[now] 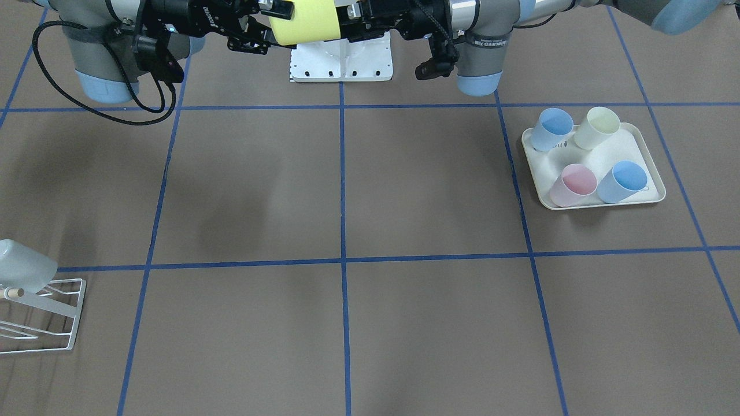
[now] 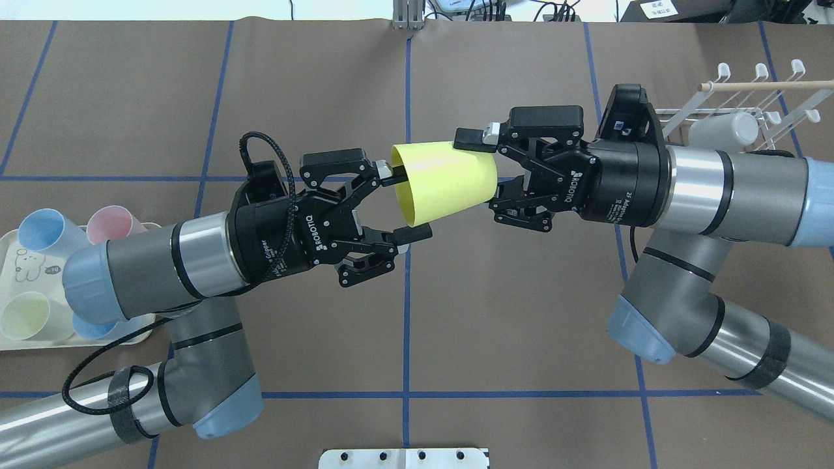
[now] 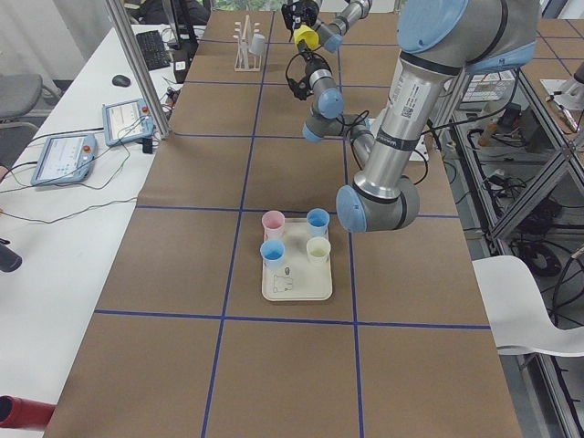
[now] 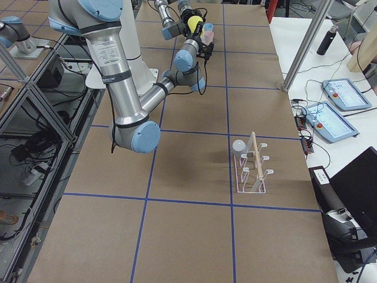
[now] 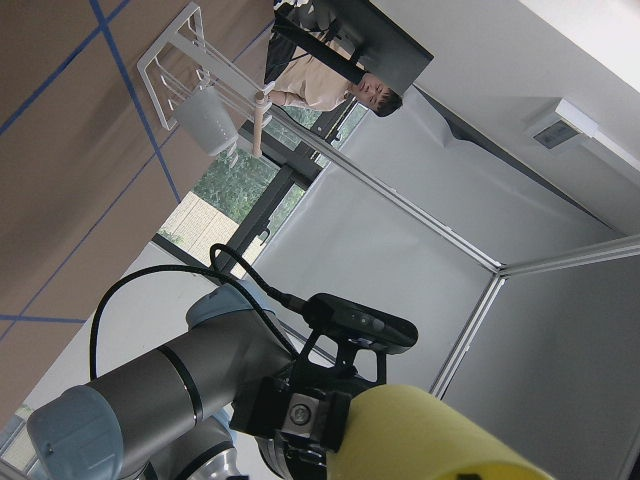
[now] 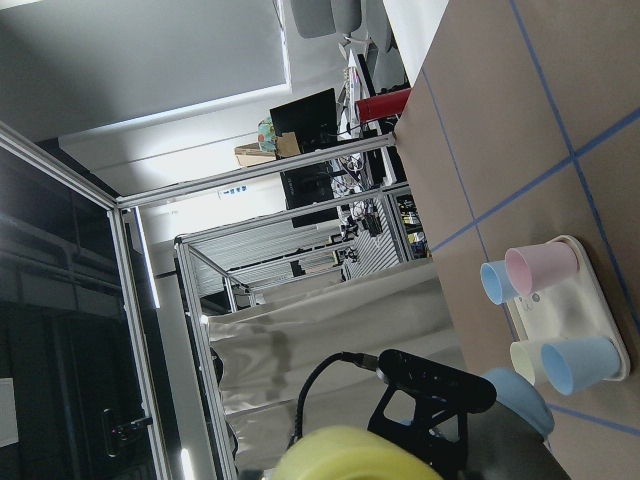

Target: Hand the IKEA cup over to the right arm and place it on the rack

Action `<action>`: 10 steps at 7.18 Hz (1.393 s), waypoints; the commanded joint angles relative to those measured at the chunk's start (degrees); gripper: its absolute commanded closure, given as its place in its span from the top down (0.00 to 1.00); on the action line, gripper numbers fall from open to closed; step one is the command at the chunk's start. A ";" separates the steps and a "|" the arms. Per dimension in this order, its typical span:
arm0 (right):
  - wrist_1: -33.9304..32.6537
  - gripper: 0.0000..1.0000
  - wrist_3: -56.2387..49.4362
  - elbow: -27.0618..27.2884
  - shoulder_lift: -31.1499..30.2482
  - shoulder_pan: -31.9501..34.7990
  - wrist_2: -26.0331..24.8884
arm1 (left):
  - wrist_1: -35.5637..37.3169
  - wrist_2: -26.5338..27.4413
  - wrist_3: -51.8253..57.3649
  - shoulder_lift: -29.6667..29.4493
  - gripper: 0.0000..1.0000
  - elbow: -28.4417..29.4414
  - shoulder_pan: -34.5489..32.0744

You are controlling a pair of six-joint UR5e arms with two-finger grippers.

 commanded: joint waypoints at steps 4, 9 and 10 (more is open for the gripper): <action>-2.66 0.01 -26.54 -11.56 -9.26 9.23 -0.65 | 6.20 -0.29 13.00 2.37 0.99 0.96 -4.44; -31.54 0.00 -57.63 -11.15 -12.32 33.65 17.18 | 8.16 0.06 18.20 3.33 0.99 4.04 -4.28; -35.42 0.00 -65.28 -11.07 -14.08 37.26 18.42 | 8.07 0.15 18.20 3.33 0.99 4.74 -4.19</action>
